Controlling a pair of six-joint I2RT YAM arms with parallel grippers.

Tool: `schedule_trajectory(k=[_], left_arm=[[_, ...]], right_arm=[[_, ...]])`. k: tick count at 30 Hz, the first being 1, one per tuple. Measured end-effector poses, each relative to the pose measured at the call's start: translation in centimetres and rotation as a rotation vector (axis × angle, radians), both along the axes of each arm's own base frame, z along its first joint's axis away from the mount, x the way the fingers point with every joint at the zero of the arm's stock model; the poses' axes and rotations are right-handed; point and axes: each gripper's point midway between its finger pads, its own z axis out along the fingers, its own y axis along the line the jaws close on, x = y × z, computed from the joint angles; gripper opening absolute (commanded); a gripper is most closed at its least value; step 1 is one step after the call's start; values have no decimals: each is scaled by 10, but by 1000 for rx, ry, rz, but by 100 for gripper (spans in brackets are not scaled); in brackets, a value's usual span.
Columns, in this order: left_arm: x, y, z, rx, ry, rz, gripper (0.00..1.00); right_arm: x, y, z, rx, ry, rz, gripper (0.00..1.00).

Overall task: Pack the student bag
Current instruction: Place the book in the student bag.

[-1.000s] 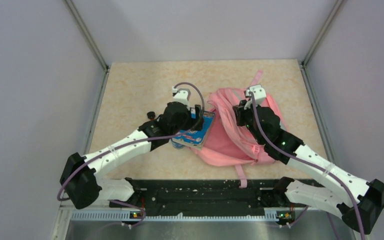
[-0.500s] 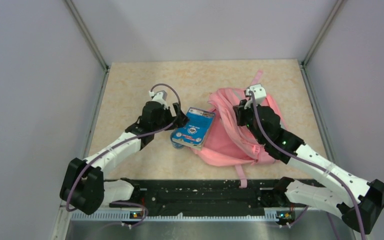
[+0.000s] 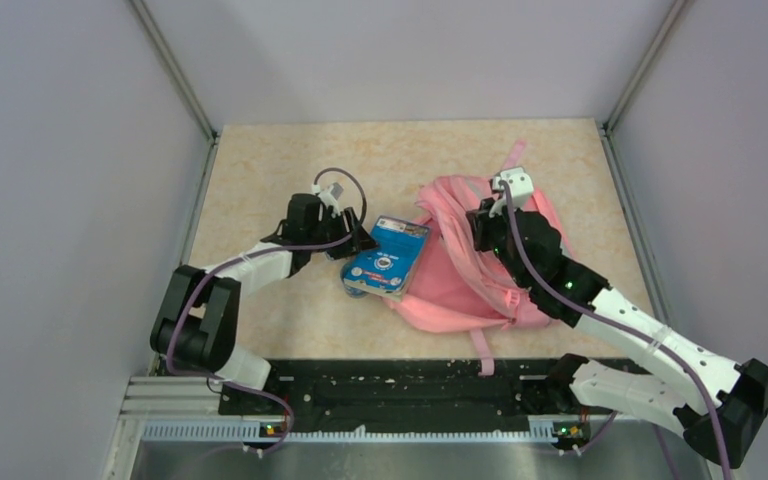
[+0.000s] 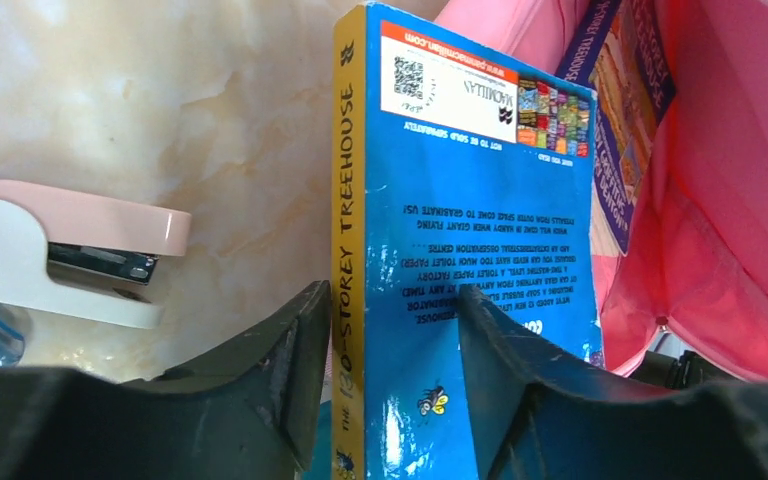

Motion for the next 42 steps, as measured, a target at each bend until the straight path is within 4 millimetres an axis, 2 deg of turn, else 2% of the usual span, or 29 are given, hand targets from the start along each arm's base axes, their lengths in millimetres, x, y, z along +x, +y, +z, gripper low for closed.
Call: schedule_trajectory(k=[2, 8, 10, 19, 27, 32, 37, 39, 42], left_arm=[[-1, -1, 1, -7, -2, -8, 43], [1, -4, 8, -19, -12, -19, 9], [1, -3, 13, -20, -23, -17, 1], [-14, 10, 47, 19, -97, -14, 0], [-44, 4, 85, -45, -165, -126, 0], [-63, -13, 103, -85, -197, -195, 0], [-89, -52, 108, -123, -182, -313, 0], [-92, -64, 107, -138, -172, -342, 0], [-87, -76, 103, -161, -158, -345, 0]], right_arm=[[0, 0, 1, 0, -1, -1, 0], [1, 0, 0, -3, 2, 0, 0], [1, 1, 0, -4, 3, 0, 0], [1, 1, 0, -4, 2, 0, 0], [1, 0, 4, -5, -1, 1, 0], [0, 0, 5, -5, -1, 0, 0], [0, 1, 5, -7, 3, 6, 0], [0, 1, 6, -7, 5, 8, 0], [-1, 1, 6, -9, 9, 11, 0]])
